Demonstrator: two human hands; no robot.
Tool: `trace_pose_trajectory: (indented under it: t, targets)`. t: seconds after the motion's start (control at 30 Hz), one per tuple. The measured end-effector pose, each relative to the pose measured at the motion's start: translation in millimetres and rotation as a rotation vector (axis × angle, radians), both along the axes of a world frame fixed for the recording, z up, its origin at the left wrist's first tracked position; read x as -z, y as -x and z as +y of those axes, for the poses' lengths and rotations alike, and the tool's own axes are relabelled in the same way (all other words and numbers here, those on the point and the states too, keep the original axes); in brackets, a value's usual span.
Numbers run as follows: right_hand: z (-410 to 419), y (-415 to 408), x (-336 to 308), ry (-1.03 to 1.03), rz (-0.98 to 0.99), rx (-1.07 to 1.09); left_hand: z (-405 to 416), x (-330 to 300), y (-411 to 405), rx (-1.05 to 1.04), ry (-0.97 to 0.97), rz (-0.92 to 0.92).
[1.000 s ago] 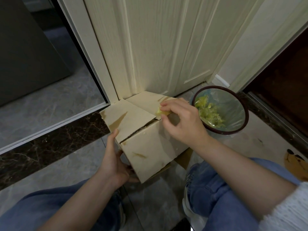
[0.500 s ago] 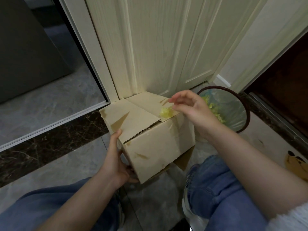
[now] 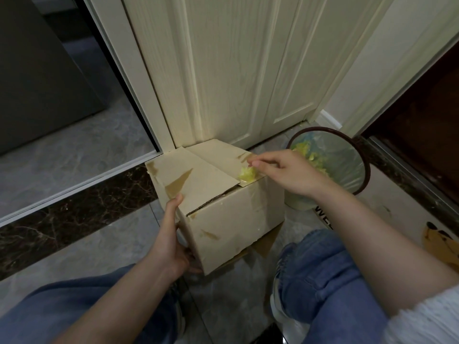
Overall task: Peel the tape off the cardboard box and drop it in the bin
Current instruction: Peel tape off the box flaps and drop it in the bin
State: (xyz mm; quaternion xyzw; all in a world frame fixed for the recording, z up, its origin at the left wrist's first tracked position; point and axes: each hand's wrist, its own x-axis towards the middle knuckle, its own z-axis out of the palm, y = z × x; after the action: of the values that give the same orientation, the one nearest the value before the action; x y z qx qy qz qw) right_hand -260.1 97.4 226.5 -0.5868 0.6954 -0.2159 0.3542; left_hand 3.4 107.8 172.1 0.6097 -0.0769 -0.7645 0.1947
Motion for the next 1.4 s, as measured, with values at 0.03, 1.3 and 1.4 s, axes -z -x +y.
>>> trace_pose_trajectory:
  t: [0.03,1.3,1.4]
  targets:
    - [0.1,-0.7,-1.0,-0.007,-0.007,-0.003,0.2,-0.3,-0.2,0.001,0.002,0.000]
    - [4.7,-7.0,6.7,0.588,0.168,-0.167,-8.1,3.0,-2.4,-0.035,-0.068,0.123]
    - [5.3,-7.3,4.0,0.526,0.177,-0.186,-8.9,4.6,-3.4,-0.047,-0.073,0.104]
